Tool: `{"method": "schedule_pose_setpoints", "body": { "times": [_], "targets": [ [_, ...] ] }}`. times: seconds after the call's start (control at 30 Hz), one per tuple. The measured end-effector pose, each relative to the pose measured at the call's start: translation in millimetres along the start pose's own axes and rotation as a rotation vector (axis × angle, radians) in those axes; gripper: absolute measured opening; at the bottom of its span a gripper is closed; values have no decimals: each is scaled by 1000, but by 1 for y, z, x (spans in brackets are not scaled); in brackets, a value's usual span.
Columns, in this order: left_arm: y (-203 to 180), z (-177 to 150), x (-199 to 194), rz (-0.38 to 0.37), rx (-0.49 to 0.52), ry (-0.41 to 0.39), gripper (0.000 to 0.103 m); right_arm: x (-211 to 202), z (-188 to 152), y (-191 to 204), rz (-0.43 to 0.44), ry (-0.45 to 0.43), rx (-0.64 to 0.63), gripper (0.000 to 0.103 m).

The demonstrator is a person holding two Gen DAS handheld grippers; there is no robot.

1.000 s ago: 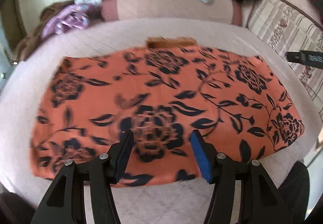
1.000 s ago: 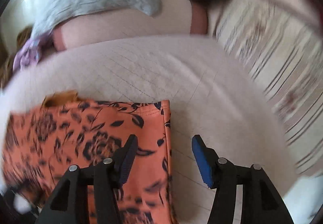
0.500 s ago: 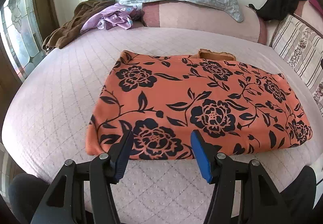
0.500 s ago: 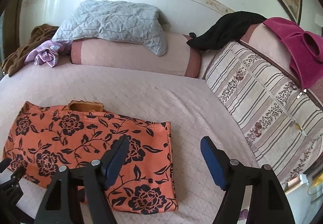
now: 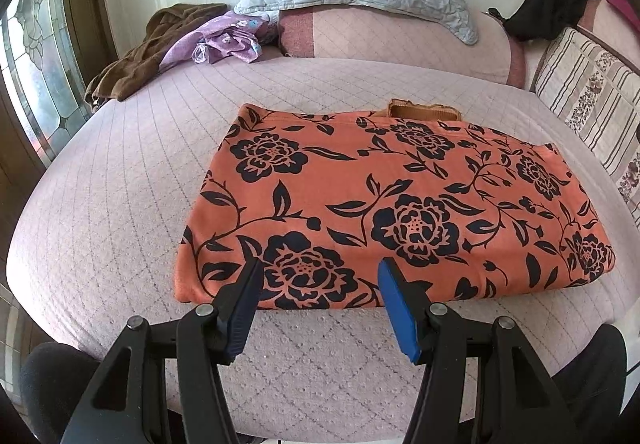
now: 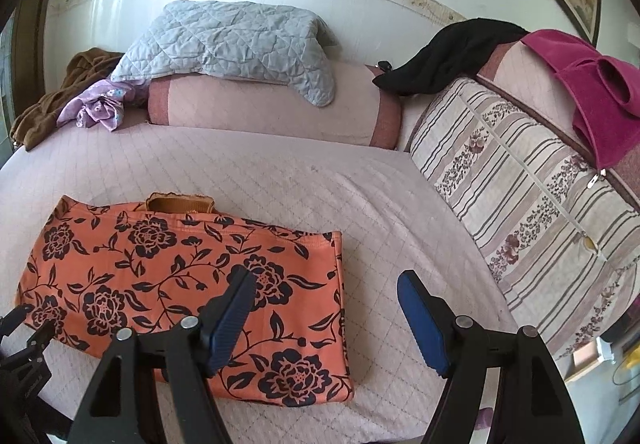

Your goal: Fold small clothes

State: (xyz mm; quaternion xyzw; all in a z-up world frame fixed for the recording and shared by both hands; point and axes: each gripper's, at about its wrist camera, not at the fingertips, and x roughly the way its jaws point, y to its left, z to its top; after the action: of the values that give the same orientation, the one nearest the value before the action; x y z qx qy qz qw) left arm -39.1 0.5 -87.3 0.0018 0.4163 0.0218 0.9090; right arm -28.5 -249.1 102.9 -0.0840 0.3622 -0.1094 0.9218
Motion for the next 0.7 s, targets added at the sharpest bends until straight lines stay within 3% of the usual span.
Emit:
{"method": "schedule_pose_setpoints", "body": {
  "times": [0.1, 0.2, 0.27, 0.33, 0.47, 0.57, 0.7],
  "targets": [
    [2, 1, 1, 3, -1, 0, 60, 5, -7, -7, 77, 41, 56, 77],
    [6, 2, 5, 12, -7, 6, 61, 20, -33, -18, 291, 147, 209, 80],
    [8, 2, 11, 18, -8, 20, 61, 41, -66, -23, 467, 266, 347, 80],
    [8, 2, 16, 22, -3, 35, 61, 70, -99, -24, 562, 393, 461, 80],
    [5, 8, 18, 24, 2, 34, 61, 110, -133, -46, 630, 469, 684, 80],
    [1, 14, 20, 20, -3, 33, 62, 131, -140, -70, 661, 445, 874, 80],
    [-7, 19, 25, 15, 16, 42, 62, 150, -144, -88, 670, 417, 1011, 75]
  ]
}}
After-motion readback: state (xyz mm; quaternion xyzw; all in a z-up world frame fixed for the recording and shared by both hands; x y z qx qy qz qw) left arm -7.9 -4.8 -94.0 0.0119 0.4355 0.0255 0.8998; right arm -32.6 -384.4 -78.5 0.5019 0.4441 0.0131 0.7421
